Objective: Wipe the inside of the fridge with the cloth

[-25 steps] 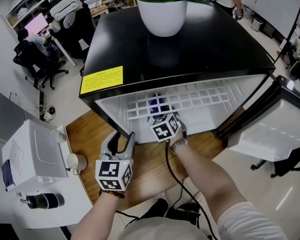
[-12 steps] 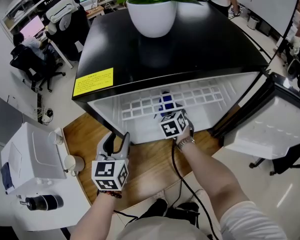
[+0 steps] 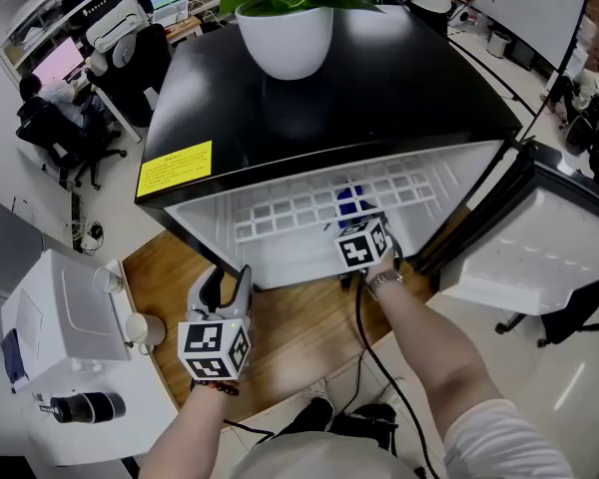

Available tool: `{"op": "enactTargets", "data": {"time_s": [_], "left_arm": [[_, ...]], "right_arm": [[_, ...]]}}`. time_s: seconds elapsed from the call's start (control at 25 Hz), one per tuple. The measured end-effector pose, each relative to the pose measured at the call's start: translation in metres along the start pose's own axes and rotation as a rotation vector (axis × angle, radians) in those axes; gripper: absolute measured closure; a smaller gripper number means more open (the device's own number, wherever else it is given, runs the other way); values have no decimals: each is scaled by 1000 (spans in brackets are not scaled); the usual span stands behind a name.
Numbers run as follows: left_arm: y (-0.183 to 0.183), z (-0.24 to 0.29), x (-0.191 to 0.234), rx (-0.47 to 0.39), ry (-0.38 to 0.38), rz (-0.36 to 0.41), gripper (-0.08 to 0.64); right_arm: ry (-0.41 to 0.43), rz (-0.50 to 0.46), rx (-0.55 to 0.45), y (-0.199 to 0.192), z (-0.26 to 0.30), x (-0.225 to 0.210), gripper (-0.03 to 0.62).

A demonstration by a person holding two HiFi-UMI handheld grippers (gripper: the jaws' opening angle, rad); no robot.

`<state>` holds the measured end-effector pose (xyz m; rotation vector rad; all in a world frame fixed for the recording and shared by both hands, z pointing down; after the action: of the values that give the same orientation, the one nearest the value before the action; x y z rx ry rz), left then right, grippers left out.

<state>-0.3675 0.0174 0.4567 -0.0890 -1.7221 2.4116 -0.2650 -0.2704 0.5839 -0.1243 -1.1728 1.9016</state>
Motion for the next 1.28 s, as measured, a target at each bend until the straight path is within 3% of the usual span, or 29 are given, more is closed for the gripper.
{"op": "enactTargets", "data": {"time_s": [0.44,0.8,1.28], "left_arm": [[0,0,0,3,7,-4,383],[-1,1,0,2,6,-2,383],[0,2,0,-12,-2,-19,383]], "right_arm": [[-70,25,37,-13,2,-34,543],[-65,49,-50,-1,-11,-37,543],[120,93,-148,29,-70,48,545]]}}
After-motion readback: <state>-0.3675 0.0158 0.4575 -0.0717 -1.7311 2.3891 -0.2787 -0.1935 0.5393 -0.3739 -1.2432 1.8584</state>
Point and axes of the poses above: the fingertips, and each gripper's own axes: z forward along the fingers, x to its left, y out of its top, the point moved 5 cm from there along -z, backward along the fingers, and after that the axes turned 10 degrees about -y, right-handed, at the moved point
